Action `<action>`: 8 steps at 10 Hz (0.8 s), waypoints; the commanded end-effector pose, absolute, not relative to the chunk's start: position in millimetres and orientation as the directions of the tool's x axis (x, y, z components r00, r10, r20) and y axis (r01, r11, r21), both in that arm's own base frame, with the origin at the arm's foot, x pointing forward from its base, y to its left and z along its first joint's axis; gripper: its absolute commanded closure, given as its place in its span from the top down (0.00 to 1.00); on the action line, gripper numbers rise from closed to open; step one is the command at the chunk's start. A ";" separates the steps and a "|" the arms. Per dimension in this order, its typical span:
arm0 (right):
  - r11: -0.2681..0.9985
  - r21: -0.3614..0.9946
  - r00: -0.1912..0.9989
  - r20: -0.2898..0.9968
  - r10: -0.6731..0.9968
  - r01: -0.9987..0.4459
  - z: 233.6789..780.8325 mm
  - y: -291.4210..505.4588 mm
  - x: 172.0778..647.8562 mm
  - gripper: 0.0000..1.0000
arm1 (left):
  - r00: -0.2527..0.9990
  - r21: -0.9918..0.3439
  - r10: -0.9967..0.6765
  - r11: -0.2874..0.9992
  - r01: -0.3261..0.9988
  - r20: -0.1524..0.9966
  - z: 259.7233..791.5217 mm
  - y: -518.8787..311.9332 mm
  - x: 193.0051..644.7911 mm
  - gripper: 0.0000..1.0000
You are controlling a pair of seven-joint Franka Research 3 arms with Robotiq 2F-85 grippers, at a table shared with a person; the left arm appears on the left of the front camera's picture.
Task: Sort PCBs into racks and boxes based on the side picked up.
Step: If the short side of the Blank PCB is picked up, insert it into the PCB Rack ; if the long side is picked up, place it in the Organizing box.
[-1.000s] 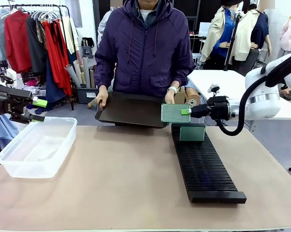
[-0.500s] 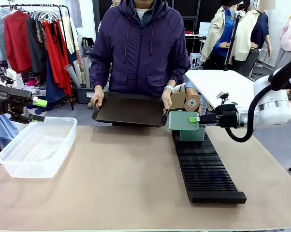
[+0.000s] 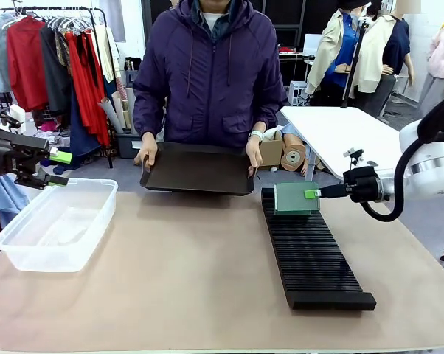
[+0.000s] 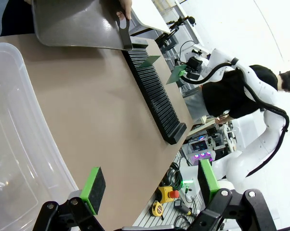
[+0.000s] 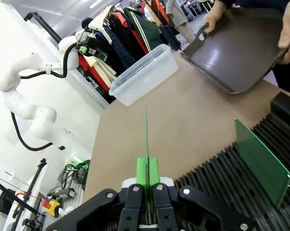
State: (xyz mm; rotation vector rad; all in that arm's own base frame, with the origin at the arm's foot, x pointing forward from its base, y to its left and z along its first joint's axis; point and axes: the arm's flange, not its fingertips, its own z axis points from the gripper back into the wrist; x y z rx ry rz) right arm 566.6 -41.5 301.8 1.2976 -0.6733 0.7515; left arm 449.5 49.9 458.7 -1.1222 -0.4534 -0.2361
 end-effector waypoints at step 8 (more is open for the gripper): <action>0.093 0.358 0.363 0.931 0.042 -0.929 255.8 -64.2 557.3 0.00 | 0.884 -0.811 0.044 0.423 0.405 0.465 460.4 50.5 449.0 1.00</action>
